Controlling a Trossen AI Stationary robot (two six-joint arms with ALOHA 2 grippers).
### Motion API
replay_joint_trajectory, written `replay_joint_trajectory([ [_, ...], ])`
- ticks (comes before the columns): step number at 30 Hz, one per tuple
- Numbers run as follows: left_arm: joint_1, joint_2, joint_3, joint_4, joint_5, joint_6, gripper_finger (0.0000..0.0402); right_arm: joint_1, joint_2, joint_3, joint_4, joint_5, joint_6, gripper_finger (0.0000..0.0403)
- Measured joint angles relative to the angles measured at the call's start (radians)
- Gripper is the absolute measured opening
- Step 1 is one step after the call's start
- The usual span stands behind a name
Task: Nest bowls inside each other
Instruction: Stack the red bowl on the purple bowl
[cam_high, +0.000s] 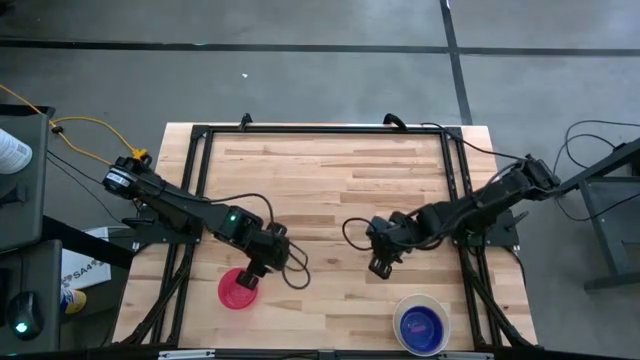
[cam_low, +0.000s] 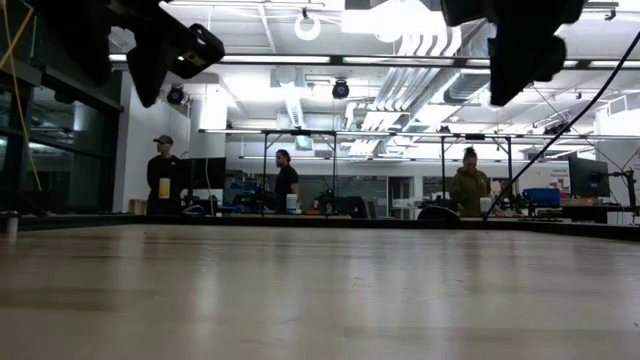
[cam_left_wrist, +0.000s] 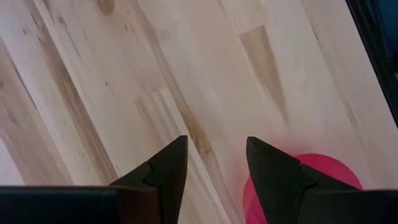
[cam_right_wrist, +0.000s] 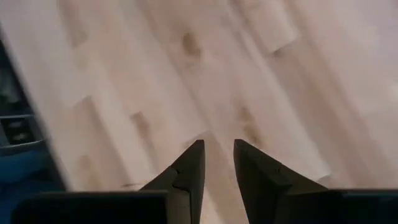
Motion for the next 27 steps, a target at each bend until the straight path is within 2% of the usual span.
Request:
replay_joint_trajectory([
  [4, -0.051, -0.012, 0.000, -0.006, -0.044, -0.013, 0.0164, -0.035, 0.000, 0.000, -0.079, 0.097, -0.049, 0.0078],
  [10, -0.137, -0.040, 0.000, -0.010, -0.160, -0.068, 0.0164, -0.127, 0.000, 0.000, -0.103, 0.094, -0.126, 0.0078],
  [15, -0.197, -0.043, -0.004, -0.022, -0.165, -0.177, 0.0164, -0.170, 0.000, 0.000, -0.068, 0.080, -0.191, 0.0078],
  [20, -0.242, -0.041, -0.087, -0.041, -0.194, -0.318, 0.0164, -0.179, 0.000, 0.000, -0.017, 0.080, -0.234, 0.0078],
  [27, -0.248, -0.041, -0.181, -0.036, -0.152, -0.335, 0.0164, -0.179, 0.000, 0.000, 0.016, 0.033, -0.243, 0.0078],
])
